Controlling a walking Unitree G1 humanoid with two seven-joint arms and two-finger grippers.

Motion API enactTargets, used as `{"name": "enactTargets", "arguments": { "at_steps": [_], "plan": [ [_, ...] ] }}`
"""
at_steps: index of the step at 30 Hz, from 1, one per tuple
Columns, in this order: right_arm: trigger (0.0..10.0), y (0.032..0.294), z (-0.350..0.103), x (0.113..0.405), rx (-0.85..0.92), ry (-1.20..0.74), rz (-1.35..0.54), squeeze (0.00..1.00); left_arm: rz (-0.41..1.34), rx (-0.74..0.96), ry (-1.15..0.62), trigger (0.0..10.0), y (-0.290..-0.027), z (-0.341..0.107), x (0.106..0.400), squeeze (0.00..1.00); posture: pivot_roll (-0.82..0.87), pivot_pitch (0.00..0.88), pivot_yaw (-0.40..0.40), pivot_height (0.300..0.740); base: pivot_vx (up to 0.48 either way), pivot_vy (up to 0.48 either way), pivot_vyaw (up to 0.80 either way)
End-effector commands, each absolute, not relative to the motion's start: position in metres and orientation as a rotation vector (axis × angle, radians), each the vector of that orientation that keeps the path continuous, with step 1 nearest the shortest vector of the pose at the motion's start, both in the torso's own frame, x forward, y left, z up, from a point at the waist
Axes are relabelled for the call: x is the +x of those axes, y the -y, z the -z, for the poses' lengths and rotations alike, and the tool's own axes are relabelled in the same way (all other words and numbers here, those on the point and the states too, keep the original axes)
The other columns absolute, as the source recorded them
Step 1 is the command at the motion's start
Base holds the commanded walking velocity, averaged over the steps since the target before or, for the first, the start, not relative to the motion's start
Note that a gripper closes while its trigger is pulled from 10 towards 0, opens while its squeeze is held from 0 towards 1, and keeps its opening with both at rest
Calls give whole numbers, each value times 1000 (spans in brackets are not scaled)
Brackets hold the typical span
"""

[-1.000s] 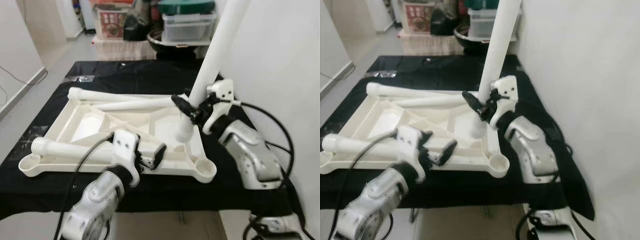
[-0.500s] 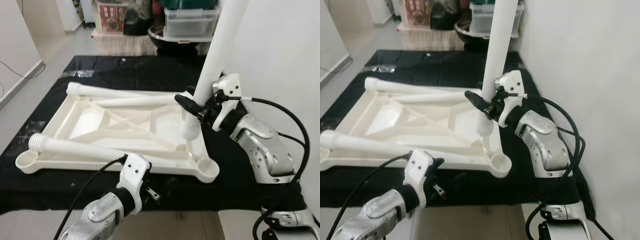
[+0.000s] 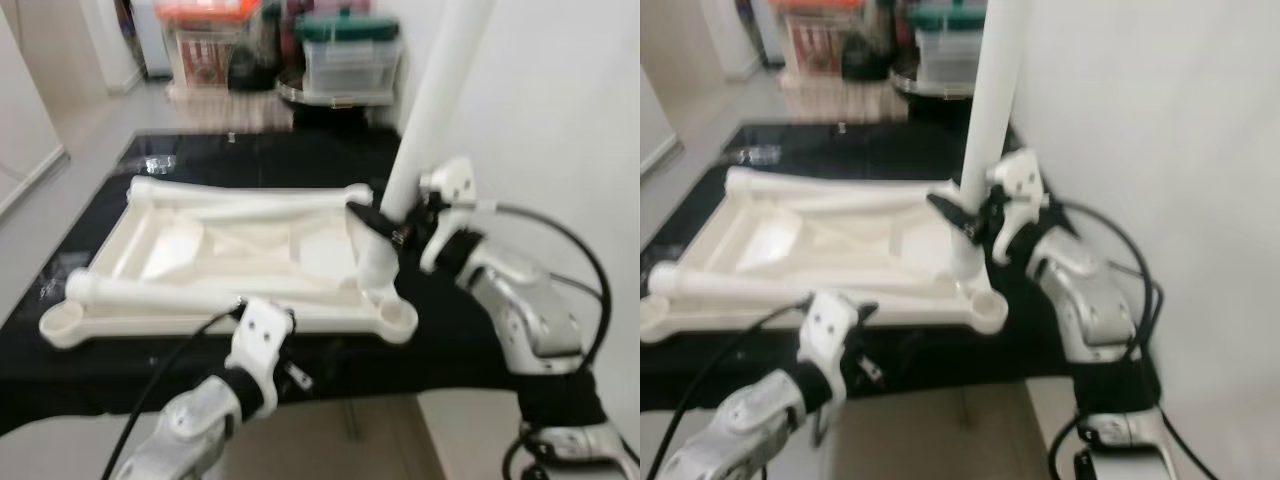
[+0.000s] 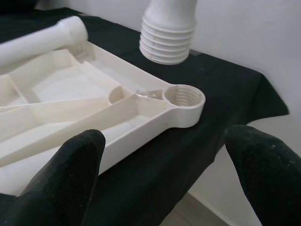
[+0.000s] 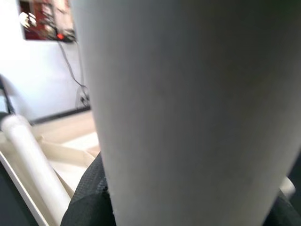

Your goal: Building children table

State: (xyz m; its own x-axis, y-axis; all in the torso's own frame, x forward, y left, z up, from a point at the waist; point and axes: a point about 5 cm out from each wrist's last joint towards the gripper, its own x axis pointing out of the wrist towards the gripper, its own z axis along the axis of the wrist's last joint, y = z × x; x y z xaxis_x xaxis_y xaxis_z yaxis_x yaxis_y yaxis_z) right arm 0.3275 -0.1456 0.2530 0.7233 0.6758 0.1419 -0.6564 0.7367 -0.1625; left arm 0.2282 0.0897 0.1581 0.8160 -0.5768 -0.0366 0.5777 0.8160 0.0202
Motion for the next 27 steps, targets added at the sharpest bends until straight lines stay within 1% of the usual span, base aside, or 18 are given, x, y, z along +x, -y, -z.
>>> {"name": "enactTargets", "arguments": {
  "at_steps": [1,5,13,19,27],
  "plan": [
    [10000,143,-253,326,-110,199,-744,0,599,40,-64,10000,-90,-152,229,0,-68,85,-43,740,0,0,0],
    [10000,141,-252,326,-107,196,-745,0,595,44,-73,10000,-90,-150,230,0,-68,84,-43,740,0,0,0],
    [10000,138,-252,326,-101,195,-750,0,584,44,-68,10000,-90,-149,232,0,-70,83,-48,740,-284,0,0],
    [10000,133,-249,324,-92,193,-758,0,558,31,-43,10000,-91,-151,236,0,-70,79,-50,740,0,0,0],
    [10000,129,-247,324,-79,192,-762,0,523,54,-26,10000,-96,-147,242,0,-73,67,-48,740,0,0,0]
  ]
}}
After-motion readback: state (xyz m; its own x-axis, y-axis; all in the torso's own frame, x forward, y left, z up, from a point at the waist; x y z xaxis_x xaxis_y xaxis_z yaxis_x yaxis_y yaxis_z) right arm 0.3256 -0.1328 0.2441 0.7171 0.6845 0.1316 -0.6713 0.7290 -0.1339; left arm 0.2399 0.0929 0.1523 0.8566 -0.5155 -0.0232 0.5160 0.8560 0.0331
